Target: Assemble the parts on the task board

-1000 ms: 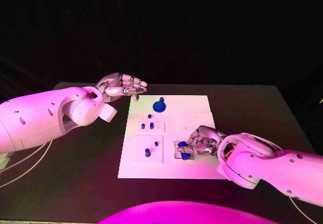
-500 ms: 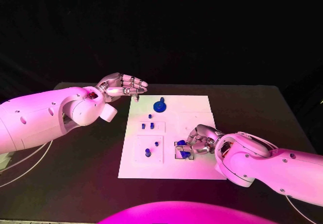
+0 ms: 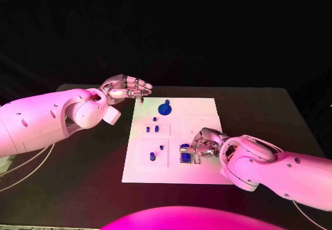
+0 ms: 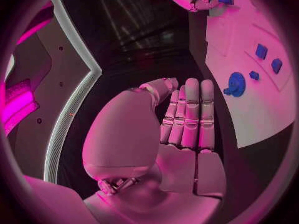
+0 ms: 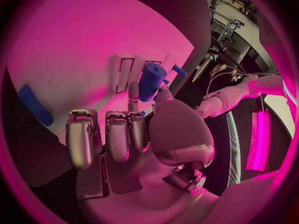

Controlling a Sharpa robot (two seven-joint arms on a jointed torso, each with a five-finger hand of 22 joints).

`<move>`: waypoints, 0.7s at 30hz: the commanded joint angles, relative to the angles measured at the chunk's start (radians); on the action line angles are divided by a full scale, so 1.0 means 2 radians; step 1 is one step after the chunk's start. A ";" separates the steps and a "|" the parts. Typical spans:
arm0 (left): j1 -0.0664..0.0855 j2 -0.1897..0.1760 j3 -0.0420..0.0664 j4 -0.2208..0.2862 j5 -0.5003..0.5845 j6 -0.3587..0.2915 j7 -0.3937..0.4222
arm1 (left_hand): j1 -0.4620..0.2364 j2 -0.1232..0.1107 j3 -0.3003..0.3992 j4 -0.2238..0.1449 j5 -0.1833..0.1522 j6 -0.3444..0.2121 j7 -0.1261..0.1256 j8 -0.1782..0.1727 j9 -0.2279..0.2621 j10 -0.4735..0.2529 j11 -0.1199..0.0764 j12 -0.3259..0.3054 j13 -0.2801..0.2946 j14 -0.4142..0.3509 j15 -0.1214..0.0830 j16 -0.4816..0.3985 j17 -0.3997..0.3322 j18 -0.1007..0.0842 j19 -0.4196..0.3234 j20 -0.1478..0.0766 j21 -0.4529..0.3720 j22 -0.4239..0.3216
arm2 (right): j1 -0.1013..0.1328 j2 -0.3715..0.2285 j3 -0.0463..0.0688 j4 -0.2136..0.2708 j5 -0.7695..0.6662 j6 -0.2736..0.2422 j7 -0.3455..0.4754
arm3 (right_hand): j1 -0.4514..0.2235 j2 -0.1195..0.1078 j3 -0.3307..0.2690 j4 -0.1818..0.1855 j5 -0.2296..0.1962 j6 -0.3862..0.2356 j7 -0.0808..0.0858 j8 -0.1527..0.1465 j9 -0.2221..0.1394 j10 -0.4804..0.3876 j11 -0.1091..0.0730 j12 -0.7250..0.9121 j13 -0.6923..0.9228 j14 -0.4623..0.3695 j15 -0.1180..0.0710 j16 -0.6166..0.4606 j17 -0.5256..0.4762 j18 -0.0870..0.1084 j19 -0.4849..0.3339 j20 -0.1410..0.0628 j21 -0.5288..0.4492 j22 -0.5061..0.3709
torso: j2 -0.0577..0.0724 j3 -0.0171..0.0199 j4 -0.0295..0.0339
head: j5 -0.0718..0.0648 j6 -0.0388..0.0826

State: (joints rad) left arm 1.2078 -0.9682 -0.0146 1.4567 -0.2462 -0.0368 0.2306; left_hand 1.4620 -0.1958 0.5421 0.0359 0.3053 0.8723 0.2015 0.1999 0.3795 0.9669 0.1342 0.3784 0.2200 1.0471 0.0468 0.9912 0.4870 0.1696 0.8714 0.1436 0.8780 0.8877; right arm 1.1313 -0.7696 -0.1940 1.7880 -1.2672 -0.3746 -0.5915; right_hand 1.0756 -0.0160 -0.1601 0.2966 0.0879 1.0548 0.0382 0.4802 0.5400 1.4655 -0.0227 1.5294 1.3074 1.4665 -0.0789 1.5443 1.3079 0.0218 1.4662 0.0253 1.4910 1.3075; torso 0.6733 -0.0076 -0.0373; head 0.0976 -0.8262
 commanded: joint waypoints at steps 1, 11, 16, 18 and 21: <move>0.000 0.000 0.000 0.002 0.003 0.008 0.002 | -0.003 0.001 0.001 -0.001 0.003 -0.001 0.000 0.001 -0.001 -0.005 0.000 0.003 -0.001 -0.002 0.003 -0.003 0.001 0.007 -0.003 0.001 -0.002 0.000 | -0.001 0.001 0.000 -0.001 -0.013 0.015 -0.009 | -0.023 -0.011 -0.003 0.001 -0.015 -0.003 0.003 0.003 0.000 0.039 -0.002 -0.005 0.113 0.045 -0.004 0.000 0.095 -0.003 0.042 -0.002 -0.005 0.121 | 0.000 -0.0002 -0.0001 | 0.000 0.001; 0.000 -0.001 0.000 0.002 0.003 0.008 0.002 | -0.003 0.001 0.001 -0.001 0.003 -0.001 0.000 0.001 -0.001 -0.005 0.000 0.003 -0.001 -0.002 0.003 -0.003 0.001 0.007 -0.003 0.001 -0.002 -0.001 | -0.001 -0.005 0.000 0.002 -0.028 0.016 -0.007 | -0.087 -0.050 0.003 0.001 -0.019 -0.009 0.003 0.008 0.003 0.036 -0.002 -0.011 0.109 0.045 -0.004 -0.001 0.094 -0.002 0.041 -0.003 -0.010 0.120 | 0.000 0.0002 0.0001 | 0.000 0.002; 0.000 -0.001 0.000 0.002 0.003 0.008 0.001 | -0.003 0.001 0.001 -0.001 0.003 -0.001 0.000 0.001 -0.001 -0.005 0.000 0.003 -0.001 -0.002 0.003 -0.003 0.001 0.007 -0.003 0.001 -0.002 -0.001 | -0.001 -0.021 0.000 0.017 -0.025 0.006 0.025 | -0.031 -0.018 0.028 -0.002 -0.013 -0.012 0.004 0.011 0.003 0.037 -0.001 -0.010 0.111 0.045 -0.004 -0.001 0.095 -0.002 0.041 -0.002 -0.010 0.120 | 0.000 0.0003 -0.0001 | 0.000 0.002; 0.000 -0.002 0.000 0.002 0.003 0.008 0.001 | -0.003 0.001 0.001 -0.001 0.003 -0.001 0.000 0.001 -0.001 -0.005 0.000 0.003 -0.001 -0.002 0.003 -0.003 0.001 0.007 -0.003 0.001 -0.002 -0.001 | -0.001 -0.028 0.000 0.024 -0.022 0.003 0.035 | -0.013 -0.016 0.028 -0.002 -0.009 -0.013 0.004 0.012 0.003 0.037 -0.001 -0.010 0.111 0.045 -0.003 0.000 0.096 -0.002 0.041 -0.001 -0.009 0.120 | 0.000 0.0004 -0.0005 | 0.001 0.002; 0.000 -0.002 0.000 0.002 0.003 0.007 0.002 | -0.003 0.001 0.001 -0.001 0.003 -0.001 0.000 0.001 -0.001 -0.005 0.000 0.003 -0.001 -0.002 0.003 -0.003 0.001 0.007 -0.003 0.001 -0.002 -0.001 | 0.000 -0.042 0.000 0.037 -0.014 -0.007 0.052 | 0.022 -0.014 0.026 -0.003 0.003 -0.015 0.004 0.011 0.001 0.037 -0.001 -0.009 0.112 0.045 -0.003 -0.001 0.095 -0.002 0.041 -0.001 -0.010 0.119 | -0.001 0.0003 -0.0010 | 0.000 0.002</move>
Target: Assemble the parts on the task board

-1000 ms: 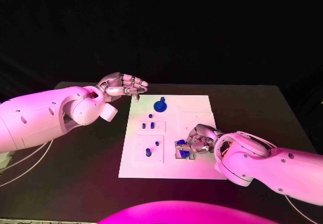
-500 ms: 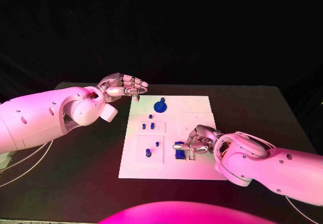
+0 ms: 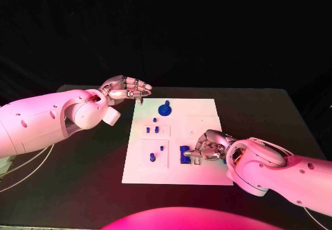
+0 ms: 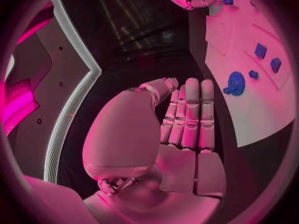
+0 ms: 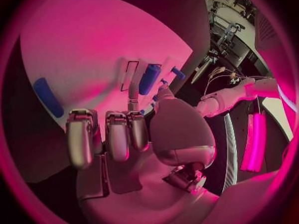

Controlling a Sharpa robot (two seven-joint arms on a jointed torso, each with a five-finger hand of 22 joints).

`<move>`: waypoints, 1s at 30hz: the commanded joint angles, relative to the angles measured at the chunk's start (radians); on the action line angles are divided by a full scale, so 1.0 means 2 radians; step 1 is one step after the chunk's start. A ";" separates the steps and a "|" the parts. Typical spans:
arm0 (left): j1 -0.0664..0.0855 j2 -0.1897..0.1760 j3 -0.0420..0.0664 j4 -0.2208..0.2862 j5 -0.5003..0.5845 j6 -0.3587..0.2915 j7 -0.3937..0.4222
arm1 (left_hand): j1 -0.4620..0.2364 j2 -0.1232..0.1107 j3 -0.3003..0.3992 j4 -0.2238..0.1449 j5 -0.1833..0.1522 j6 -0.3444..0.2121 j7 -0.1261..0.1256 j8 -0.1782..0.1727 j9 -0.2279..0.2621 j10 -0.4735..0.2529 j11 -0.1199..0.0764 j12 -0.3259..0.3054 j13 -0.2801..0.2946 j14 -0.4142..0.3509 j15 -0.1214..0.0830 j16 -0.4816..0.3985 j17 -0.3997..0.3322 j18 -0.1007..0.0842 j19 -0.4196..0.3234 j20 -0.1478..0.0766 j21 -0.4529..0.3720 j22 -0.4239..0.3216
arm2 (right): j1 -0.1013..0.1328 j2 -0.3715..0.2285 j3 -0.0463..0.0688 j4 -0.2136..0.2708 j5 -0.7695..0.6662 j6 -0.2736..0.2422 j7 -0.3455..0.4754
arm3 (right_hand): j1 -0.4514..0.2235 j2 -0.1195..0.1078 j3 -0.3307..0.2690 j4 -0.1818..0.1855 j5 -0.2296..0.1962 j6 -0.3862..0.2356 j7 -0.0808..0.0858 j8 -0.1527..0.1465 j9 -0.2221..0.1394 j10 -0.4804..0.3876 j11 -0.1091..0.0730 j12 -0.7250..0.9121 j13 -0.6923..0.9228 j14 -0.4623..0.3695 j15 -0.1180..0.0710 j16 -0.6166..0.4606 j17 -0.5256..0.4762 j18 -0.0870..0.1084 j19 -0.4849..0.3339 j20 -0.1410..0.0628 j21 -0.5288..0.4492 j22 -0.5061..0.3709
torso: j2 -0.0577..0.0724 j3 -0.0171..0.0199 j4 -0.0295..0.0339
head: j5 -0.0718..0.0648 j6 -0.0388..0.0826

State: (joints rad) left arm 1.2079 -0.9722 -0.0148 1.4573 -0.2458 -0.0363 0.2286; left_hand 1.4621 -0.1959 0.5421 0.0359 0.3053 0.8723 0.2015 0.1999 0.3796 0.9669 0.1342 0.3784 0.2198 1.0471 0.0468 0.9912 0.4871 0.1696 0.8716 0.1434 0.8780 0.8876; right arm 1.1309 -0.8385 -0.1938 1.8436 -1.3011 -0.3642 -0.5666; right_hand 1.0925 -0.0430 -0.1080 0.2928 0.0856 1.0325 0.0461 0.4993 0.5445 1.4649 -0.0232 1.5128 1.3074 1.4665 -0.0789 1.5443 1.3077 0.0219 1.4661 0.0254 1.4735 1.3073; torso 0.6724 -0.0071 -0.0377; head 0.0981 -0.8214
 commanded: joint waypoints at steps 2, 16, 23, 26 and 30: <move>0.000 0.000 0.000 0.001 0.003 0.007 0.003 | -0.003 0.001 0.001 -0.001 0.003 -0.001 0.000 0.001 -0.001 -0.005 0.000 0.003 -0.001 -0.002 0.003 -0.003 0.001 0.007 -0.003 0.001 -0.002 0.000 | 0.001 -0.018 0.000 0.017 0.008 -0.021 0.048 | 0.031 -0.001 -0.002 -0.001 0.013 -0.012 0.003 -0.003 -0.004 0.038 0.001 0.000 0.113 0.045 -0.002 -0.001 0.096 -0.002 0.041 0.000 -0.002 0.119 | 0.000 -0.0001 -0.0009 | -0.001 -0.001; 0.000 -0.001 0.000 0.007 0.003 0.004 0.005 | -0.003 0.001 0.001 -0.001 0.003 -0.001 0.000 0.001 -0.001 -0.005 0.000 0.003 -0.001 -0.002 0.003 -0.003 0.001 0.007 -0.003 0.001 -0.002 0.000 | 0.018 -0.129 0.000 0.032 0.012 -0.055 0.091 | 0.128 -0.005 -0.012 -0.004 0.050 -0.032 0.015 -0.029 -0.020 0.033 0.012 -0.009 0.108 0.044 0.007 -0.003 0.092 0.000 0.038 0.008 -0.014 0.117 | 0.000 0.0000 -0.0010 | -0.012 0.003; 0.000 -0.001 0.000 0.009 0.003 0.004 0.007 | -0.004 0.002 0.001 -0.001 0.003 -0.001 0.000 0.001 -0.001 -0.005 0.000 0.004 -0.001 -0.002 0.003 -0.003 0.001 0.007 -0.003 0.001 -0.003 -0.001 | 0.006 -0.150 -0.001 0.025 -0.042 -0.042 0.065 | 0.127 -0.006 -0.016 -0.001 0.049 -0.033 0.017 -0.033 -0.023 0.031 0.013 -0.012 0.107 0.044 0.008 -0.002 0.093 0.000 0.038 0.009 -0.011 0.117 | 0.000 0.0001 -0.0010 | -0.019 0.002; 0.000 -0.001 0.000 0.009 0.003 0.004 0.008 | -0.004 0.002 0.001 -0.001 0.003 -0.001 0.000 0.001 -0.001 -0.005 0.000 0.004 -0.001 -0.002 0.003 -0.003 0.001 0.007 -0.003 0.001 -0.003 -0.001 | 0.000 -0.150 -0.001 0.021 -0.052 -0.038 0.055 | 0.124 -0.005 -0.018 0.000 0.048 -0.032 0.017 -0.034 -0.024 0.031 0.014 -0.013 0.106 0.044 0.009 -0.002 0.093 0.000 0.038 0.009 -0.011 0.117 | 0.000 0.0003 -0.0010 | -0.020 0.002; 0.000 -0.001 0.000 0.009 0.004 0.004 0.008 | -0.004 0.002 0.001 -0.001 0.003 -0.001 0.000 0.001 -0.001 -0.005 0.000 0.004 -0.001 -0.002 0.003 -0.003 0.001 0.007 -0.003 0.001 -0.003 -0.001 | -0.009 -0.145 -0.002 0.016 -0.060 -0.032 0.041 | 0.121 -0.003 -0.020 0.000 0.047 -0.029 0.017 -0.035 -0.024 0.031 0.014 -0.012 0.107 0.044 0.009 -0.002 0.093 0.000 0.039 0.009 -0.010 0.118 | 0.000 0.0004 0.0000 | -0.022 0.001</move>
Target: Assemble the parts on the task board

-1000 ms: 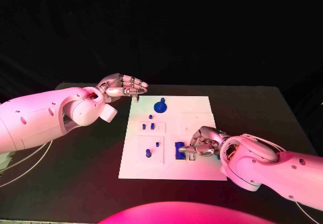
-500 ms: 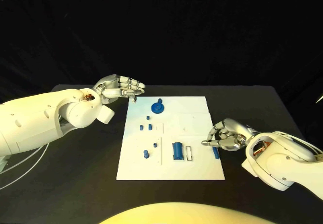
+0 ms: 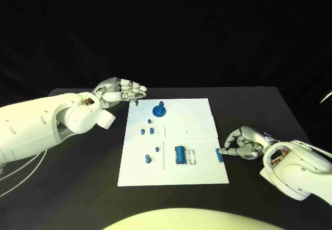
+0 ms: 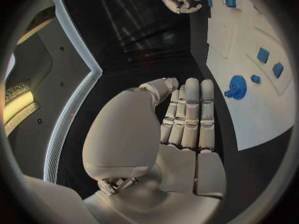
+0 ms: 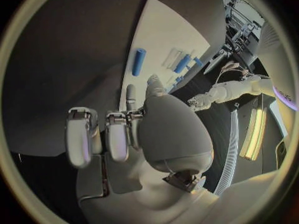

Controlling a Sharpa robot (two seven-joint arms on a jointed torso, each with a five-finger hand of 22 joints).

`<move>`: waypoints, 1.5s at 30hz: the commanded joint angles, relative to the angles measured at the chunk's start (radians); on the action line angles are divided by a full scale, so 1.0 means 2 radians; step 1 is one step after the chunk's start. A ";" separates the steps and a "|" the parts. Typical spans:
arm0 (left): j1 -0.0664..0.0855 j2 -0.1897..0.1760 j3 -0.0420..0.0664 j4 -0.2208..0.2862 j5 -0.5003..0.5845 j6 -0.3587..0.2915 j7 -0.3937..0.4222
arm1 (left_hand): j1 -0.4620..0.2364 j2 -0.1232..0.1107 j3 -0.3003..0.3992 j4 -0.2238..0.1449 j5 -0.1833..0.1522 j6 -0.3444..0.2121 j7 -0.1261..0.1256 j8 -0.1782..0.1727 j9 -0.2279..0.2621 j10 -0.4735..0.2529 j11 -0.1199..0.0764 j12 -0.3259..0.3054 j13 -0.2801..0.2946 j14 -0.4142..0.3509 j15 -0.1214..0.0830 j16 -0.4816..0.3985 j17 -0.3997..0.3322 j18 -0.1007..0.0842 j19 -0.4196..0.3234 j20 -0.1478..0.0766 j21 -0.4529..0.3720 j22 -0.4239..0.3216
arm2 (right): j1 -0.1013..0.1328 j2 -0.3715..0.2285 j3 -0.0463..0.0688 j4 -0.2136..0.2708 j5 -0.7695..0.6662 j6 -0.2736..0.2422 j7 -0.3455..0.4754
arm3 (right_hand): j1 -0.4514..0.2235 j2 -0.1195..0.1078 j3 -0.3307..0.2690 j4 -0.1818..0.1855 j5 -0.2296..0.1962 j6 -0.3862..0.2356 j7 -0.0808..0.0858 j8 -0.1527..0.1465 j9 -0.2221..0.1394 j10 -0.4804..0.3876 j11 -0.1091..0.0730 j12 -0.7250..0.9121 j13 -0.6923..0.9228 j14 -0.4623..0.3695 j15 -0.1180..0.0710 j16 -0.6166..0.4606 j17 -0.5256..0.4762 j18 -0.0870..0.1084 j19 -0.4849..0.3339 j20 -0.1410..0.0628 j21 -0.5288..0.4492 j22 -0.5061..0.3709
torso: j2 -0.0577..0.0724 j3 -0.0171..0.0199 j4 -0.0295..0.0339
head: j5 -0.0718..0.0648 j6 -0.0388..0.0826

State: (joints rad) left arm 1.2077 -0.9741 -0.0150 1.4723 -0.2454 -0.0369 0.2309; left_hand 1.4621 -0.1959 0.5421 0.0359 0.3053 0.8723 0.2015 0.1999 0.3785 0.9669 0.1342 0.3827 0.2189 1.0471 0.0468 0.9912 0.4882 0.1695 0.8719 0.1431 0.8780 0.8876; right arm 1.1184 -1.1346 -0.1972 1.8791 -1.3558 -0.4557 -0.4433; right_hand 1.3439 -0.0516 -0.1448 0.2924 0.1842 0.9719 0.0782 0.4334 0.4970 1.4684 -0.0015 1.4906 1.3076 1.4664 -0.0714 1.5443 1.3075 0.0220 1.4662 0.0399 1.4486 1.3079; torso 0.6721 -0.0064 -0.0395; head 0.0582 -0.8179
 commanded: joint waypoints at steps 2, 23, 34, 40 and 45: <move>0.000 0.000 0.000 0.001 0.004 0.004 0.007 | -0.004 0.002 0.001 -0.001 0.003 -0.001 0.000 0.001 0.000 -0.005 0.000 0.001 0.000 -0.002 0.003 -0.003 0.000 0.008 -0.003 0.001 -0.003 -0.001 | -0.006 0.007 0.000 -0.005 -0.035 0.018 -0.027 | -0.007 0.003 -0.004 0.000 -0.002 0.004 0.000 -0.002 -0.001 0.030 0.002 -0.001 0.107 0.044 0.005 -0.002 0.094 0.000 0.039 0.002 0.003 0.117 | 0.000 -0.0002 0.0013 | -0.002 -0.001; 0.000 -0.002 0.000 0.001 0.004 0.005 0.006 | -0.004 0.002 0.001 -0.002 0.003 0.000 0.000 0.001 0.000 -0.004 0.000 0.002 -0.001 -0.002 0.003 -0.003 0.001 0.008 -0.003 0.001 -0.003 -0.001 | -0.024 0.038 -0.001 -0.031 -0.038 0.044 -0.046 | -0.002 0.015 -0.006 -0.002 0.001 0.016 -0.004 -0.003 -0.004 0.031 -0.001 0.001 0.108 0.045 0.002 -0.002 0.095 -0.001 0.040 0.000 0.007 0.118 | 0.000 -0.0006 0.0014 | 0.000 -0.005; 0.000 -0.003 0.000 0.000 0.005 0.005 0.006 | -0.004 0.002 0.001 -0.002 0.003 0.000 0.000 0.001 0.000 -0.004 0.000 0.002 -0.001 -0.002 0.003 -0.003 0.001 0.008 -0.003 0.001 -0.003 -0.001 | -0.027 0.041 -0.001 -0.029 -0.034 0.014 -0.029 | 0.079 0.055 0.107 -0.001 -0.019 0.034 -0.016 -0.011 -0.013 0.038 -0.013 0.012 0.115 0.046 -0.008 0.001 0.102 -0.003 0.043 -0.009 0.020 0.122 | 0.000 -0.0004 0.0009 | 0.002 -0.005; 0.000 -0.004 0.000 -0.001 0.005 0.004 0.005 | -0.005 0.003 0.002 -0.001 0.003 0.000 0.000 0.001 -0.001 -0.005 0.000 0.003 -0.001 -0.002 0.003 -0.003 0.001 0.007 -0.003 0.001 -0.003 -0.001 | -0.027 0.033 0.000 -0.022 -0.035 -0.010 -0.020 | 0.038 0.004 0.242 -0.002 -0.021 0.037 -0.017 0.003 -0.004 0.040 -0.014 0.014 0.117 0.047 -0.009 0.003 0.107 -0.004 0.044 -0.011 0.026 0.123 | 0.000 -0.0006 0.0013 | 0.002 -0.005; 0.000 -0.004 0.000 -0.002 0.005 0.004 0.004 | -0.005 0.004 0.002 -0.001 0.004 0.000 0.000 0.001 -0.001 -0.005 0.000 0.003 -0.001 -0.002 0.003 -0.003 0.001 0.008 -0.003 0.001 -0.003 -0.001 | -0.018 0.021 0.000 -0.020 -0.035 -0.010 -0.019 | -0.001 -0.031 0.327 -0.007 -0.028 0.033 -0.017 0.014 0.004 0.039 -0.013 0.012 0.117 0.047 -0.009 0.002 0.106 -0.004 0.043 -0.010 0.024 0.122 | -0.001 -0.0012 0.0014 | 0.001 -0.005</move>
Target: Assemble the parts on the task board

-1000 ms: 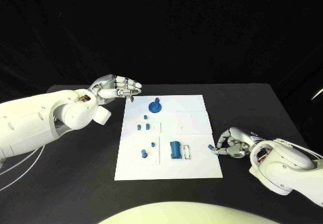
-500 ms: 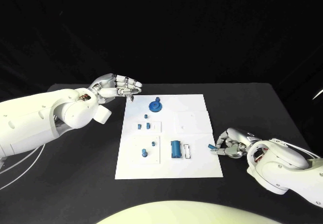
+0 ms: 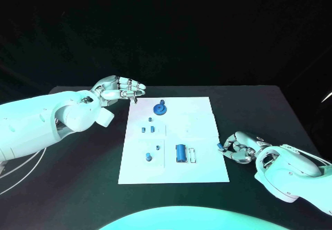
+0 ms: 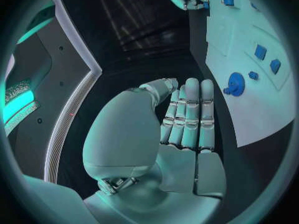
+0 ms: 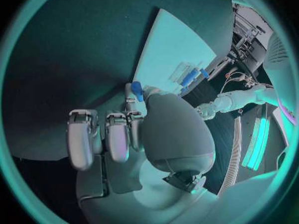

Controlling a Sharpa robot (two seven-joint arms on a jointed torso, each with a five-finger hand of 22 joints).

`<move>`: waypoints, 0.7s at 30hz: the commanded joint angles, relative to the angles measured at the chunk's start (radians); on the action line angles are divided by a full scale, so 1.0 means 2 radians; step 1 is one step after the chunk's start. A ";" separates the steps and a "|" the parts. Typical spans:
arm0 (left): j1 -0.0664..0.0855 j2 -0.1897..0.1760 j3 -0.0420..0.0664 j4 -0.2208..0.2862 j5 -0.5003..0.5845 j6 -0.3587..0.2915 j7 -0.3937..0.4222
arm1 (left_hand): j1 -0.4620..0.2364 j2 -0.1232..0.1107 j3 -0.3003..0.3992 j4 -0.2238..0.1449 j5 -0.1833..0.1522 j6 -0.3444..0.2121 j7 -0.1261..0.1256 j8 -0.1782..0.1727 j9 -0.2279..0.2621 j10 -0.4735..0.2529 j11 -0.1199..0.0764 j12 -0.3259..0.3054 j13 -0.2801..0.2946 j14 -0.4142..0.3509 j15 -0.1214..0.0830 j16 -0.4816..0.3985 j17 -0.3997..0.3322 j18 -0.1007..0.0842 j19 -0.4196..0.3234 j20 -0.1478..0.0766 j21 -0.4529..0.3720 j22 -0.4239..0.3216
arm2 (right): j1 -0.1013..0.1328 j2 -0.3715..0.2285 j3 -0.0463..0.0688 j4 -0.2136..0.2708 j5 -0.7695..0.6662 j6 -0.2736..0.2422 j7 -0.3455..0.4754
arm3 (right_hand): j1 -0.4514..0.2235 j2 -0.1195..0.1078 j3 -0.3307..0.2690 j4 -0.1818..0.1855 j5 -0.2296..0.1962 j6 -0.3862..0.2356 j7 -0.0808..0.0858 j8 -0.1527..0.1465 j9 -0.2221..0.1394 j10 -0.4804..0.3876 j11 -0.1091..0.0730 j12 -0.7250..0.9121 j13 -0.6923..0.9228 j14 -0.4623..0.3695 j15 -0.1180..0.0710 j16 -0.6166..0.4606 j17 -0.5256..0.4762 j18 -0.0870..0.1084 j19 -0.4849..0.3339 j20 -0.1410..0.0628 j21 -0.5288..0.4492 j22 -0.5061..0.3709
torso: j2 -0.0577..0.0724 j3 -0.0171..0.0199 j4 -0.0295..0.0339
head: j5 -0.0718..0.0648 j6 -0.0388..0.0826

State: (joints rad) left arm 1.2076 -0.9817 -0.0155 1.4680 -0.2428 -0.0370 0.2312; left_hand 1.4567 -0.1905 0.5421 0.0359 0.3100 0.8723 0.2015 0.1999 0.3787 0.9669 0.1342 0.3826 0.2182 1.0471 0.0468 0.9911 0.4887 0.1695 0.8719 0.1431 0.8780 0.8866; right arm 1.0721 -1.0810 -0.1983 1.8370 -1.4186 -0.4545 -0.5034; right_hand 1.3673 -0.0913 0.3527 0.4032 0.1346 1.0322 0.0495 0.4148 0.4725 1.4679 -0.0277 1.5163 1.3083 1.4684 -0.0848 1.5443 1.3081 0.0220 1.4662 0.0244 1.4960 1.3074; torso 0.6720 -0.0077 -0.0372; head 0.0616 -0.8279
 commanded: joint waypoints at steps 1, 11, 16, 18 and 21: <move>0.000 0.000 0.000 0.000 0.004 0.004 0.004 | -0.002 0.001 0.002 -0.001 0.001 0.000 0.000 0.001 -0.001 -0.005 0.000 0.003 -0.001 -0.002 0.003 -0.003 0.001 0.007 -0.003 0.001 -0.003 -0.001 | 0.008 -0.008 0.000 0.002 -0.003 -0.010 0.011 | -0.012 -0.011 0.078 -0.063 -0.003 0.003 -0.003 0.023 0.016 0.040 0.000 -0.001 0.117 0.046 -0.002 0.002 0.106 -0.004 0.043 -0.002 0.000 0.123 | 0.000 -0.0004 0.0003 | 0.000 0.000; 0.000 0.002 0.000 -0.001 0.005 0.005 0.002 | -0.003 0.002 0.002 -0.001 0.002 -0.001 0.000 0.001 -0.001 -0.005 0.000 0.003 -0.001 -0.001 0.003 -0.003 0.001 0.008 -0.003 0.001 -0.003 -0.001 | 0.040 -0.019 0.001 0.028 0.021 0.010 0.018 | -0.029 -0.019 0.100 -0.064 -0.007 0.000 -0.001 0.026 0.019 0.038 0.001 -0.004 0.115 0.046 -0.001 0.001 0.105 -0.004 0.043 -0.002 -0.003 0.122 | 0.000 -0.0003 0.0004 | 0.000 0.001; 0.000 0.003 -0.001 -0.001 0.006 0.005 0.002 | -0.003 0.002 0.002 -0.001 0.002 -0.001 0.000 0.001 -0.001 -0.005 0.000 0.003 -0.001 -0.001 0.003 -0.003 0.001 0.008 -0.003 0.001 -0.003 -0.001 | 0.044 -0.001 0.001 0.037 0.055 0.033 0.020 | -0.038 -0.017 0.108 -0.063 -0.013 -0.002 0.000 0.025 0.019 0.037 0.002 -0.006 0.114 0.045 -0.001 0.001 0.103 -0.003 0.042 -0.001 -0.006 0.121 | 0.000 -0.0001 0.0003 | 0.001 0.002; 0.000 0.003 -0.001 -0.001 0.006 0.004 0.002 | -0.003 0.002 0.002 -0.001 0.002 -0.001 0.000 0.001 -0.001 -0.005 0.000 0.003 -0.001 -0.001 0.003 -0.003 0.001 0.008 -0.003 0.001 -0.003 -0.001 | 0.044 0.008 0.000 0.037 0.067 0.038 0.019 | -0.039 -0.017 0.109 -0.063 -0.014 -0.003 0.000 0.026 0.019 0.037 0.002 -0.006 0.114 0.045 -0.001 0.001 0.103 -0.003 0.042 -0.001 -0.007 0.121 | 0.000 -0.0004 -0.0001 | 0.000 0.001; 0.000 0.003 -0.001 0.000 0.006 0.005 0.002 | -0.003 0.002 0.002 -0.001 0.002 -0.001 0.000 0.001 -0.001 -0.005 0.000 0.003 -0.001 -0.001 0.003 -0.003 0.001 0.008 -0.003 0.001 -0.003 -0.001 | 0.042 0.028 0.000 0.033 0.086 0.047 0.016 | -0.041 -0.016 0.111 -0.062 -0.015 -0.003 0.000 0.026 0.019 0.037 0.003 -0.006 0.114 0.045 0.000 0.001 0.103 -0.003 0.041 -0.001 -0.008 0.121 | 0.000 -0.0007 0.0001 | 0.000 0.001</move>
State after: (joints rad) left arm 1.2076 -0.9778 -0.0173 1.4644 -0.2399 -0.0369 0.2290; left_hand 1.4568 -0.1906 0.5421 0.0359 0.3099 0.8723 0.2015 0.1999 0.3788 0.9632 0.1305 0.3826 0.2183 1.0471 0.0467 0.9912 0.4896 0.1695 0.8719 0.1430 0.8742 0.8858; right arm 1.1592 -1.0348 -0.1976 1.9058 -1.3163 -0.4166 -0.4808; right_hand 1.2934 -0.1222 0.4500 0.3982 0.1098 1.0313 0.0508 0.4634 0.5097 1.4694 -0.0277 1.5081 1.3081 1.4683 -0.0845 1.5443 1.3078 0.0220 1.4662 0.0250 1.4869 1.3081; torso 0.6725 -0.0084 -0.0366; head 0.0616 -0.8249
